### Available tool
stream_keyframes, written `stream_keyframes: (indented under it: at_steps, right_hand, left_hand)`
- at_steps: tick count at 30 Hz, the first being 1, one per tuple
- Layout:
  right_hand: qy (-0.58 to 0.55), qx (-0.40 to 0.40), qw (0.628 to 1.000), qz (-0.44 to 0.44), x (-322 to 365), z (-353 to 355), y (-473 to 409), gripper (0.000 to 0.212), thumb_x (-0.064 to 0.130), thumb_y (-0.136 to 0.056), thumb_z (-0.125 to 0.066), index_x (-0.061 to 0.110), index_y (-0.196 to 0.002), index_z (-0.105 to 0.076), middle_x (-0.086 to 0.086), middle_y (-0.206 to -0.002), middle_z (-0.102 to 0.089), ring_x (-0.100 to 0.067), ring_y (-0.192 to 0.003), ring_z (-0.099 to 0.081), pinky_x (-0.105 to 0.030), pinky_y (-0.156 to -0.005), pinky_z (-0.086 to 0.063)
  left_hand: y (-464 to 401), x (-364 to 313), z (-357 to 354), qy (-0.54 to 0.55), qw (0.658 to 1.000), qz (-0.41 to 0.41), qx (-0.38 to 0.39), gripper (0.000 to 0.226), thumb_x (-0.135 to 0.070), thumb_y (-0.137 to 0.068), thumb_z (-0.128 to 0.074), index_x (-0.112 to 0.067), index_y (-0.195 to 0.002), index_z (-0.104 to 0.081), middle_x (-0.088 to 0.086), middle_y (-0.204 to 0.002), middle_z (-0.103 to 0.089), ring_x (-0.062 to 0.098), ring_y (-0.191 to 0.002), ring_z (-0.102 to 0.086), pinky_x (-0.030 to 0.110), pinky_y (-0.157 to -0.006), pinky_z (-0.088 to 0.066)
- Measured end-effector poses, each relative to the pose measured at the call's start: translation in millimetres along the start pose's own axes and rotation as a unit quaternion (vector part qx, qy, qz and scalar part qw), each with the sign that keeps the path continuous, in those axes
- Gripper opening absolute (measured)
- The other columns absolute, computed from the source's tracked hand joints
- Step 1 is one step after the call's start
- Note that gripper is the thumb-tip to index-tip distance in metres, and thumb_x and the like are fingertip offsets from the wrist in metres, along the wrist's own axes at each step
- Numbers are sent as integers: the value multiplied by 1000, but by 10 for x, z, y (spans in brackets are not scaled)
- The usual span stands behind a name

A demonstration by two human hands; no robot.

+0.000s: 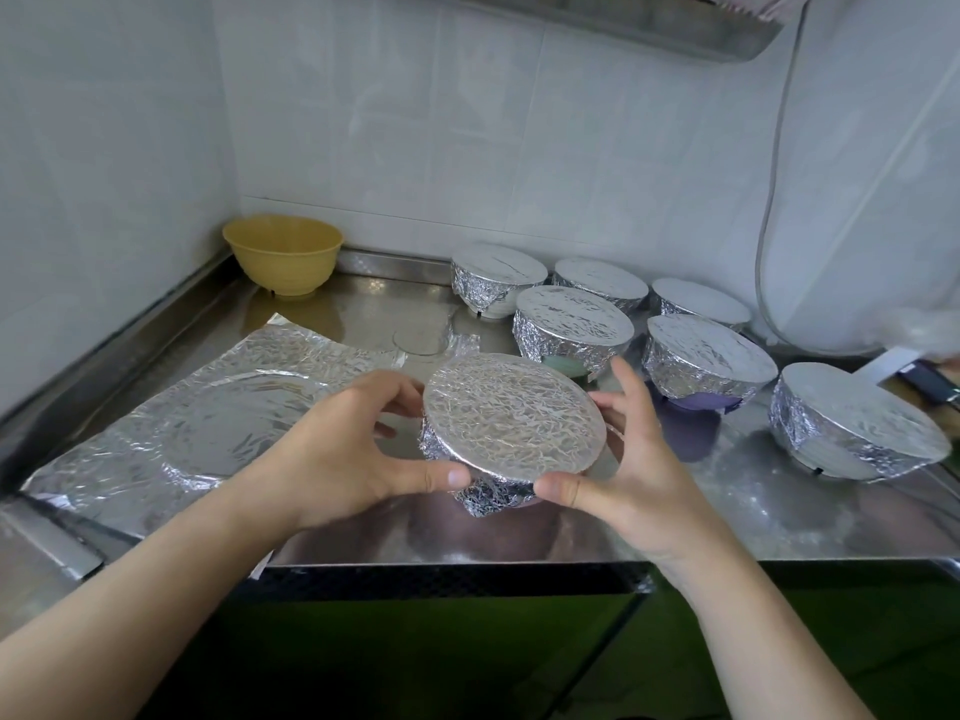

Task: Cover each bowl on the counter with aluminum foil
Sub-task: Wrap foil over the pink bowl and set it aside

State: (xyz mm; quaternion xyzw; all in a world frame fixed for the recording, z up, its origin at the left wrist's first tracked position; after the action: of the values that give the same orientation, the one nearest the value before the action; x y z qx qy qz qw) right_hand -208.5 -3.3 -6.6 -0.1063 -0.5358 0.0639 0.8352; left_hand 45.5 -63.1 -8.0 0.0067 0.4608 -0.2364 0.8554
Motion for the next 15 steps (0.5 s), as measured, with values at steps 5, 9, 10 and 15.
stream_keyframes:
  at_steps: [5,9,10,15]
  right_hand:
    - [-75,32,997,-5,-48,-27,4,149,59,-53,-102,46,-167,-6,26,-165,-36,2,-152,-34,-50,-130,-24]
    - [-75,34,997,-1,-39,-137,-3,151,61,-51,-102,42,-167,-7,23,-161,-41,-2,-150,-40,-48,-129,-27]
    - [-71,32,997,-3,-30,-166,-7,150,61,-52,-102,42,-167,-7,22,-161,-42,-3,-150,-41,-49,-128,-28]
    - [-79,35,996,-3,-45,-247,-31,153,58,-54,-102,29,-169,-7,21,-159,-47,-3,-150,-41,-47,-128,-29]
  left_hand:
    - [-6,-43,150,-30,999,-8,-36,79,-92,-39,-81,-39,-95,-65,-20,-111,-63,1,-106,-63,37,-96,-55]
    - [-47,17,97,21,999,5,-31,135,-85,-34,-89,-29,-146,-39,-18,-147,-51,-4,-135,-48,37,-116,-44]
    - [-50,-13,33,43,999,-4,-9,145,-80,-37,-92,-27,-155,-29,-18,-156,-44,-5,-142,-41,37,-121,-39]
    - [-49,-67,-82,114,993,-38,17,123,-61,-42,-102,-39,-148,-42,-32,-137,-60,-6,-132,-55,34,-118,-39]
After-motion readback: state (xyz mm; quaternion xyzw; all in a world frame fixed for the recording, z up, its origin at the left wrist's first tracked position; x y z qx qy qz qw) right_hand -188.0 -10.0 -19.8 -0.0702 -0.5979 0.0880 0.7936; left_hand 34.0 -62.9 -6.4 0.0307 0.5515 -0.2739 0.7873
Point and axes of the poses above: each hand's wrist, its own y-axis away from the middle knuckle, its own z-axis out of the back of the hand, x = y × z, the point moved 9 cm from there along -y, towards the middle knuckle
